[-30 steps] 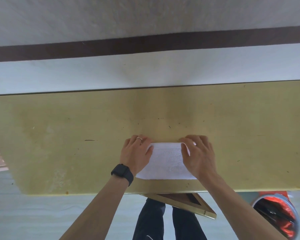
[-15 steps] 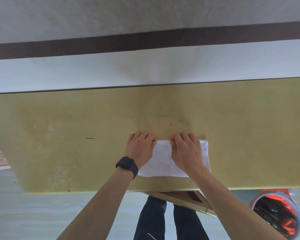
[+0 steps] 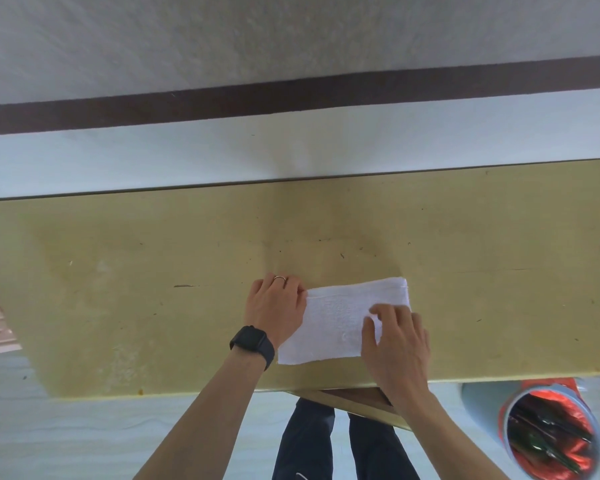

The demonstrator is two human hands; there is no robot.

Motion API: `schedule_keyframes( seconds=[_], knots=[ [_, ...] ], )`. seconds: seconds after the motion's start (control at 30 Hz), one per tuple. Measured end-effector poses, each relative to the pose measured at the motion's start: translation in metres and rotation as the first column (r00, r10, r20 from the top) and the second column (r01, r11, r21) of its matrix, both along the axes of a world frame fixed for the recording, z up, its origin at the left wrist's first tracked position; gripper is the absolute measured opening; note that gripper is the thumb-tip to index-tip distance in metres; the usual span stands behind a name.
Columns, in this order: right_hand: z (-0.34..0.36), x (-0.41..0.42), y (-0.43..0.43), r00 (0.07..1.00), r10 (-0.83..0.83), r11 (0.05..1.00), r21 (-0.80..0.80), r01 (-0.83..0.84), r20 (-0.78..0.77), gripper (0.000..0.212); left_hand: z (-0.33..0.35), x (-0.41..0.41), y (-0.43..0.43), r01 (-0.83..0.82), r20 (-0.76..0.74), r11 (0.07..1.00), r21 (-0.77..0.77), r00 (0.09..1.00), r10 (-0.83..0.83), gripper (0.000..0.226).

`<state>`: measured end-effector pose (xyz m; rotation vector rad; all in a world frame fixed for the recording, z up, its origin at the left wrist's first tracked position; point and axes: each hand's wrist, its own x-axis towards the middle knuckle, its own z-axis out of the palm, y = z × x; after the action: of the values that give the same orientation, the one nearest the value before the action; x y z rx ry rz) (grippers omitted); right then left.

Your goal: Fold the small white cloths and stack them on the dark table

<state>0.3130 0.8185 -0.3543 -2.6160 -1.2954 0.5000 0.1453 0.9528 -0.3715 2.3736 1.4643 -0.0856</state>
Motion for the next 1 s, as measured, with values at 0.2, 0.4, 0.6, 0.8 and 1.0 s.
schedule_keyframes(
  seconds=[0.2,0.4,0.6,0.8,1.0],
  knots=[
    [-0.010,-0.002,0.016,0.994,0.081,0.994,-0.083,-0.074,0.075,0.032,0.011,-0.009,-0.016,-0.206,-0.085,0.968,-0.144,0.977,0.195,0.020],
    [-0.018,0.010,0.086,0.904,0.428,0.901,-0.080,-0.427,-0.005,0.052,0.025,-0.005,-0.039,-0.450,-0.081,0.812,-0.372,0.887,0.454,0.016],
    [-0.009,0.005,0.023,0.885,0.463,0.854,0.245,-0.460,0.047,0.037,0.007,-0.022,-0.069,-0.133,0.056,0.987,0.089,0.990,0.129,0.016],
    [-0.026,0.001,-0.069,0.802,0.597,0.784,0.183,-0.593,0.038,0.056,-0.015,-0.049,-0.099,0.365,0.091,0.903,0.227,0.915,-0.393,0.042],
    [-0.032,-0.001,-0.091,0.790,0.602,0.773,0.165,-0.613,0.116,0.046,-0.015,-0.050,-0.122,0.403,0.031,0.897,0.182,0.909,-0.415,0.045]
  ],
)
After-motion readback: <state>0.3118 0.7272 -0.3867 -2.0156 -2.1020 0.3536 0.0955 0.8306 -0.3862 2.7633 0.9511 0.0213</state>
